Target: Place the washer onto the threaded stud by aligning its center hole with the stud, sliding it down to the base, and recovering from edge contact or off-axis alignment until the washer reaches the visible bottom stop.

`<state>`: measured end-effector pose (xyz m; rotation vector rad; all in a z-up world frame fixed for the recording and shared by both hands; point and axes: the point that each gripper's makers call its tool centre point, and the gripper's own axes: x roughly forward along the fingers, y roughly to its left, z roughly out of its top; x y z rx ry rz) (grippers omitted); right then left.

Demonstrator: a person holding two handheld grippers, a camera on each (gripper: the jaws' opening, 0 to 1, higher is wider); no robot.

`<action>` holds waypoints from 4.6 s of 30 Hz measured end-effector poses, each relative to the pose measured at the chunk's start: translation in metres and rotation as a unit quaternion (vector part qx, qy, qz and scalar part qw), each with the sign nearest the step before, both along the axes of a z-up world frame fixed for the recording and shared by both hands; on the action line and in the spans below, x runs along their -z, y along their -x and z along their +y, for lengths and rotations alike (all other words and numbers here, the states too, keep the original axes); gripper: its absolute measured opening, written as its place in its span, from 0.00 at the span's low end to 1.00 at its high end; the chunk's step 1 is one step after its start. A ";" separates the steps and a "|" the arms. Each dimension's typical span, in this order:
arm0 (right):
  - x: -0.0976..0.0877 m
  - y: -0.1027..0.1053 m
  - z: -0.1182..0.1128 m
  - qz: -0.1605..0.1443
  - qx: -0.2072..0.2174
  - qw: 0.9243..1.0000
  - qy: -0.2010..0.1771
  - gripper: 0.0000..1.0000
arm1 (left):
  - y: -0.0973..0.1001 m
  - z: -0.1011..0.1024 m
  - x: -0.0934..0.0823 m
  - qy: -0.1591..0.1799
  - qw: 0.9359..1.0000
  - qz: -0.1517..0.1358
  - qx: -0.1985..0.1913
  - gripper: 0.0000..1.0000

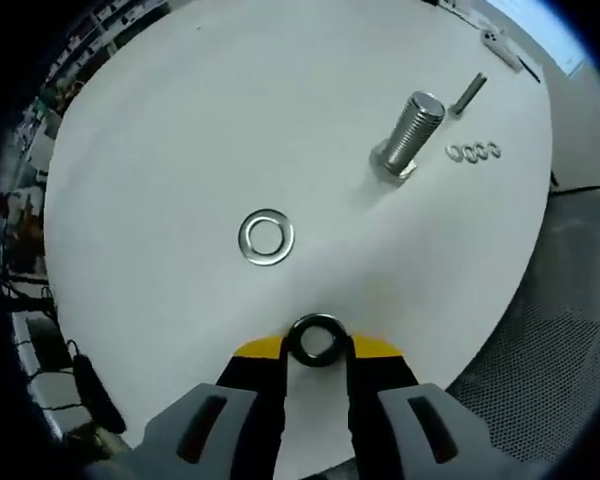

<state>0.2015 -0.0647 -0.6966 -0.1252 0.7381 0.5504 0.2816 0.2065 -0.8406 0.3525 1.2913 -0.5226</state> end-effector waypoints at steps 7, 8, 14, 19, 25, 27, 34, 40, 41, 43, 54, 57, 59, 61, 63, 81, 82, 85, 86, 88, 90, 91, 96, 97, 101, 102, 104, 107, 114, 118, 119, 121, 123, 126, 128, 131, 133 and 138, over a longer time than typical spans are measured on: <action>0.000 -0.001 -0.001 -0.001 0.002 1.000 0.000 0.34 | 0.002 0.000 -0.002 0.000 0.999 -0.015 0.044 0.19; 0.000 -0.001 -0.001 -0.001 0.002 1.000 0.000 0.34 | 0.002 0.000 -0.002 -0.002 0.999 -0.013 0.047 0.19; 0.000 -0.001 -0.001 -0.001 0.004 1.000 -0.001 0.34 | 0.001 0.000 -0.003 -0.006 0.999 -0.009 0.051 0.19; -0.001 -0.001 -0.001 -0.002 0.004 1.000 0.000 0.34 | 0.002 -0.002 -0.003 -0.006 0.998 -0.011 0.064 0.19; -0.001 -0.001 -0.001 -0.002 0.004 1.000 -0.002 0.34 | 0.002 -0.003 -0.007 0.001 0.998 -0.010 0.069 0.19; -0.001 -0.001 -0.001 -0.001 0.004 1.000 -0.001 0.34 | 0.001 -0.005 -0.010 0.003 0.997 -0.013 0.074 0.19; 0.000 -0.001 -0.001 -0.001 0.003 1.000 -0.001 0.34 | -0.009 -0.017 -0.025 0.012 0.994 -0.030 0.100 0.19; 0.000 0.000 0.000 0.000 0.002 1.000 -0.003 0.34 | -0.023 -0.034 -0.049 0.036 0.992 -0.051 0.109 0.19; 0.000 0.000 0.000 0.000 0.002 1.000 -0.002 0.34 | -0.027 -0.040 -0.055 0.043 0.991 -0.056 0.112 0.19; 0.000 0.000 0.000 0.001 0.001 1.000 -0.002 0.34 | -0.032 -0.048 -0.064 0.053 0.990 -0.066 0.117 0.19; 0.000 -0.001 0.000 0.000 0.001 1.000 -0.003 0.34 | -0.042 -0.086 -0.082 0.073 0.983 -0.085 0.149 0.19; -0.001 -0.001 0.000 0.000 0.001 1.000 -0.003 0.34 | -0.044 -0.093 -0.083 0.073 0.981 -0.085 0.158 0.19; 0.000 -0.001 0.000 -0.001 0.001 1.000 -0.003 0.34 | -0.045 -0.096 -0.083 0.072 0.980 -0.085 0.162 0.19; -0.001 -0.001 0.000 -0.001 0.000 1.000 -0.004 0.34 | -0.046 -0.100 -0.082 0.073 0.980 -0.083 0.163 0.19; -0.001 -0.001 0.000 -0.001 0.000 1.000 -0.005 0.34 | -0.046 -0.103 -0.080 0.070 0.980 -0.081 0.167 0.19; -0.002 -0.002 -0.001 -0.003 0.004 1.000 -0.006 0.34 | -0.047 -0.115 -0.065 0.047 0.977 -0.065 0.196 0.19; -0.002 -0.002 -0.001 -0.003 0.005 1.000 -0.006 0.34 | -0.047 -0.115 -0.063 0.046 0.977 -0.064 0.197 0.19; -0.002 -0.002 -0.002 -0.003 0.007 1.000 -0.005 0.34 | -0.047 -0.116 -0.060 0.041 0.976 -0.063 0.204 0.19; -0.001 -0.002 -0.002 -0.003 0.007 1.000 -0.005 0.34 | -0.047 -0.116 -0.057 0.038 0.976 -0.061 0.205 0.19; -0.001 -0.002 -0.003 -0.003 0.008 1.000 -0.005 0.34 | -0.047 -0.116 -0.054 0.035 0.976 -0.059 0.208 0.19; -0.001 -0.002 -0.003 -0.003 0.008 1.000 -0.005 0.34 | -0.046 -0.115 -0.049 0.029 0.976 -0.055 0.211 0.19; -0.001 -0.002 -0.003 -0.002 0.008 1.000 -0.004 0.34 | -0.047 -0.114 -0.046 0.027 0.975 -0.055 0.212 0.19; 0.000 -0.002 -0.004 -0.001 0.010 1.000 -0.001 0.34 | -0.048 -0.115 -0.032 0.022 0.975 -0.049 0.216 0.19; 0.000 -0.002 -0.004 -0.001 0.011 1.000 -0.001 0.34 | -0.048 -0.114 -0.030 0.019 0.975 -0.044 0.215 0.19; 0.001 -0.002 -0.005 0.001 0.011 1.000 0.001 0.34 | -0.047 -0.113 -0.021 0.010 0.974 -0.041 0.225 0.19; 0.001 -0.001 -0.004 0.001 0.010 1.000 0.002 0.34 | -0.046 -0.113 -0.020 0.009 0.973 -0.039 0.225 0.19; 0.001 -0.001 -0.004 0.001 0.008 1.000 0.002 0.34 | -0.046 -0.111 -0.019 0.009 0.973 -0.039 0.229 0.19; 0.002 0.000 -0.003 0.003 0.005 1.000 0.004 0.34 | -0.045 -0.109 -0.017 0.004 0.969 -0.038 0.243 0.19; 0.004 0.001 -0.003 0.008 0.002 1.000 0.008 0.33 | -0.046 -0.098 -0.018 0.007 0.968 -0.035 0.249 0.19; 0.004 0.001 -0.003 0.008 0.004 1.000 0.009 0.33 | -0.041 -0.091 -0.019 0.000 0.966 -0.031 0.257 0.19; 0.004 0.001 -0.003 0.009 0.004 1.000 0.009 0.33 | -0.041 -0.088 -0.018 -0.005 0.965 -0.033 0.261 0.19; 0.005 0.002 -0.003 0.010 0.002 1.000 0.011 0.33 | -0.040 -0.083 -0.018 -0.007 0.965 -0.032 0.262 0.19; 0.005 0.002 -0.003 0.011 0.001 1.000 0.012 0.33 | -0.042 -0.081 -0.019 0.000 0.968 -0.032 0.248 0.19; 0.005 0.002 -0.003 0.011 0.003 1.000 0.011 0.33 | -0.042 -0.081 -0.019 0.005 0.969 -0.036 0.244 0.19; 0.005 0.003 -0.003 0.012 0.002 1.000 0.011 0.33 | -0.042 -0.081 -0.019 0.008 0.968 -0.042 0.247 0.20; 0.007 0.004 -0.004 0.015 0.002 1.000 0.015 0.33 | -0.042 -0.081 -0.016 0.011 0.968 -0.045 0.248 0.21; 0.008 0.004 -0.004 0.017 0.000 1.000 0.017 0.33 | -0.041 -0.083 -0.014 0.022 0.969 -0.047 0.243 0.22; 0.009 0.004 -0.004 0.023 -0.001 1.000 0.019 0.33 | -0.040 -0.089 -0.017 0.068 0.969 -0.072 0.225 0.25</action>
